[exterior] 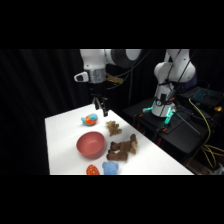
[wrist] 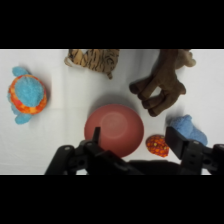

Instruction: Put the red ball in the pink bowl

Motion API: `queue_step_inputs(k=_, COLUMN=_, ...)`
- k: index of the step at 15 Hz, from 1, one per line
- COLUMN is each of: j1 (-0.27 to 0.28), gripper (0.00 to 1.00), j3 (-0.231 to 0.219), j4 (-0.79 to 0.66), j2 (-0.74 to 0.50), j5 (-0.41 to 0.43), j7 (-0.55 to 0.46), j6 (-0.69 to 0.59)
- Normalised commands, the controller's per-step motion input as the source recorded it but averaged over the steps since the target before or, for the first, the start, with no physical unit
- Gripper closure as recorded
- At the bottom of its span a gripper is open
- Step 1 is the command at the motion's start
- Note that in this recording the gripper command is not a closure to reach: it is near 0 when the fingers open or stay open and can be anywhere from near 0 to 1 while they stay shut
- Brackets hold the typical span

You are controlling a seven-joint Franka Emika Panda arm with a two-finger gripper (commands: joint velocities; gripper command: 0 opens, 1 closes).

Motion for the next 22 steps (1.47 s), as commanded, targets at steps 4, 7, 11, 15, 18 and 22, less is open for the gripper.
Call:
queue_step_inputs(k=4, j1=0.008, gripper=0.0, j3=-0.014, j4=0.04, j2=0.03, j5=-0.007, j7=-0.02, j6=0.02)
queue_step_inputs(k=7, j1=0.016, gripper=0.0, j3=0.001, j4=0.17, j2=0.14, j5=-0.011, j7=-0.08, j6=0.03)
queue_step_inputs(k=11, j1=0.051, gripper=0.0, j3=0.039, j4=0.32, j2=0.26, j5=-0.002, j7=-0.12, j6=-0.01)
queue_step_inputs(k=15, j1=0.071, gripper=0.0, j3=0.062, j4=0.39, j2=0.31, j5=-0.009, j7=-0.14, j6=-0.06)
queue_step_inputs(k=18, j1=0.065, gripper=0.0, j3=0.062, j4=0.38, j2=0.29, j5=-0.026, j7=-0.17, j6=-0.11)
queue_step_inputs(k=22, j1=0.035, gripper=0.0, j3=0.047, j4=0.44, j2=0.31, j5=-0.032, j7=-0.2, j6=-0.17)
